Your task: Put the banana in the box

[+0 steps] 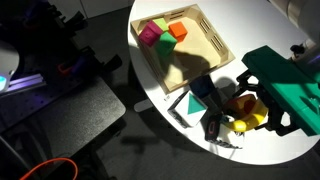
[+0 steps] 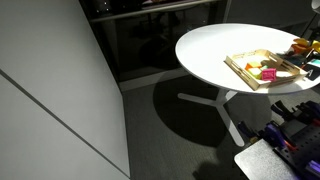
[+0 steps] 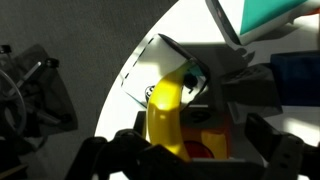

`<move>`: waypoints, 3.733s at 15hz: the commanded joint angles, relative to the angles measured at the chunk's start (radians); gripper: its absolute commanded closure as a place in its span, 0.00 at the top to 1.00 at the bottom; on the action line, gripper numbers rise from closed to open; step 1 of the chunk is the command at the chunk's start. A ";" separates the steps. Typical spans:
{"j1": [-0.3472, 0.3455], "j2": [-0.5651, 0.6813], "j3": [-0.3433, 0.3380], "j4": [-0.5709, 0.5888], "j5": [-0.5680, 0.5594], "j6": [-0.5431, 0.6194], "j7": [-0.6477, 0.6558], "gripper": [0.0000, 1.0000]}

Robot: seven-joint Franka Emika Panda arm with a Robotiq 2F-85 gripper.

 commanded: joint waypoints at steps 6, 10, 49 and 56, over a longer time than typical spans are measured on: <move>-0.056 0.053 0.028 0.033 0.023 0.063 -0.046 1.00; -0.070 0.069 0.033 0.039 0.022 0.071 -0.043 1.00; 0.072 0.008 0.185 0.071 0.072 -0.022 -0.105 0.14; 0.141 0.010 0.223 0.050 0.034 -0.072 -0.221 0.14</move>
